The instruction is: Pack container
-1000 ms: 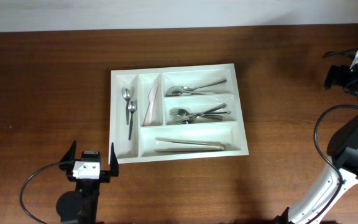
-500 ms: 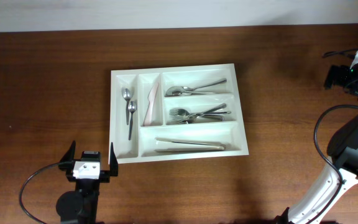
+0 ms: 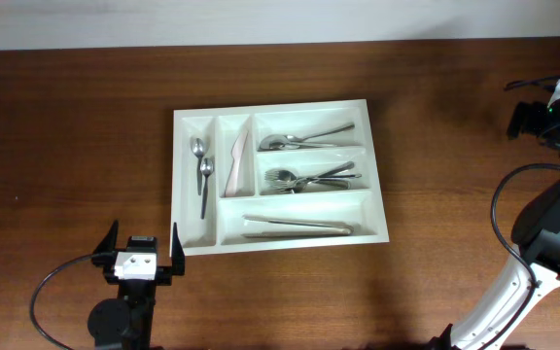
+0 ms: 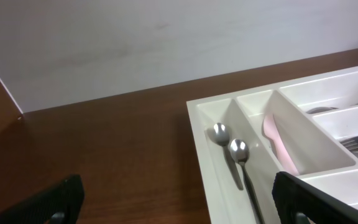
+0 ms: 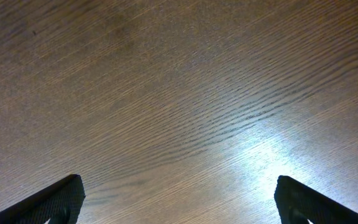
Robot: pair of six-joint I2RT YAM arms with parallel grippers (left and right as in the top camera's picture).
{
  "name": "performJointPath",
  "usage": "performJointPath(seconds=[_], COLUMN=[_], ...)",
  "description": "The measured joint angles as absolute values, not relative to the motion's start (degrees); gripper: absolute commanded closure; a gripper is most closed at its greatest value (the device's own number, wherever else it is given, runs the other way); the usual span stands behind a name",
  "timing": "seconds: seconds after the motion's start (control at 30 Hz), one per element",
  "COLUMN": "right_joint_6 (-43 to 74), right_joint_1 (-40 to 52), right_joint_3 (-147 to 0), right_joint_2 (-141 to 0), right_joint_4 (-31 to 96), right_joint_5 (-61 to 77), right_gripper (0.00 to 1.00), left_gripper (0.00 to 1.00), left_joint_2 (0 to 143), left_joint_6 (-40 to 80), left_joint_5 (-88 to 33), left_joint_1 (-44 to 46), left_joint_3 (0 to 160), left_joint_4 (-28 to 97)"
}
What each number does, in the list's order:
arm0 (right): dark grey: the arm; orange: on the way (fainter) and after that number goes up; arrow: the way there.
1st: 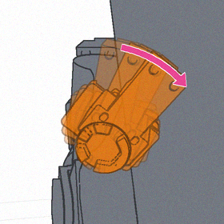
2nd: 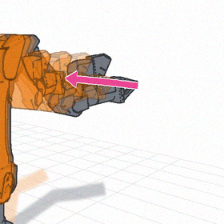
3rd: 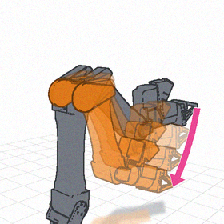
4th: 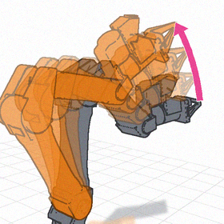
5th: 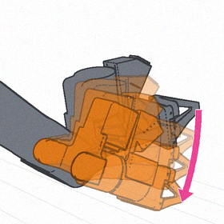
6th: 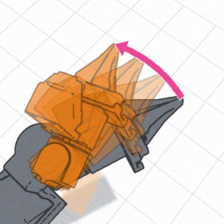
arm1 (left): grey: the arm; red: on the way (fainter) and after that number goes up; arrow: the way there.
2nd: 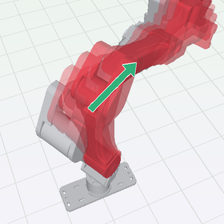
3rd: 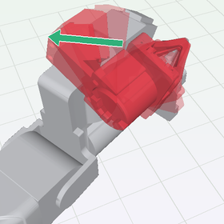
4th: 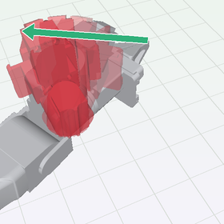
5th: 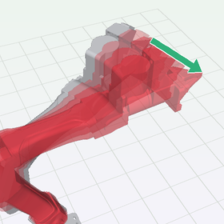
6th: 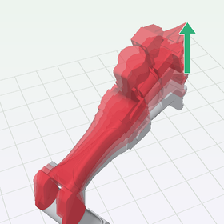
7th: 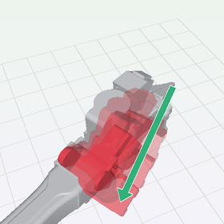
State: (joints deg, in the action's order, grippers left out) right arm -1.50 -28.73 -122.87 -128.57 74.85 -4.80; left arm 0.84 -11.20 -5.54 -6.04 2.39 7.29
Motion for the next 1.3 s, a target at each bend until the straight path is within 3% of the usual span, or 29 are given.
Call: performJointPath(seconds=[0.97,1.3], right_joint_6=[-1.5,-1.5], right_joint_1=[-28.6,-23.8], right_joint_3=[-122.7,-118.0], right_joint_2=[-127.9,-107.8], right_joint_4=[71.1,58.1], right_joint_5=[-4.3,-2.4], right_gripper=[0.01,0.01], left_gripper=[0.01,0.01], left_joint_2=[0.8,0.8], left_joint_6=[-11.4,-11.4], left_joint_5=[-5.5,-5.5], left_joint_1=[-6.0,-6.0], left_joint_3=[2.4,2.4], left_joint_4=[7.3,7.3])
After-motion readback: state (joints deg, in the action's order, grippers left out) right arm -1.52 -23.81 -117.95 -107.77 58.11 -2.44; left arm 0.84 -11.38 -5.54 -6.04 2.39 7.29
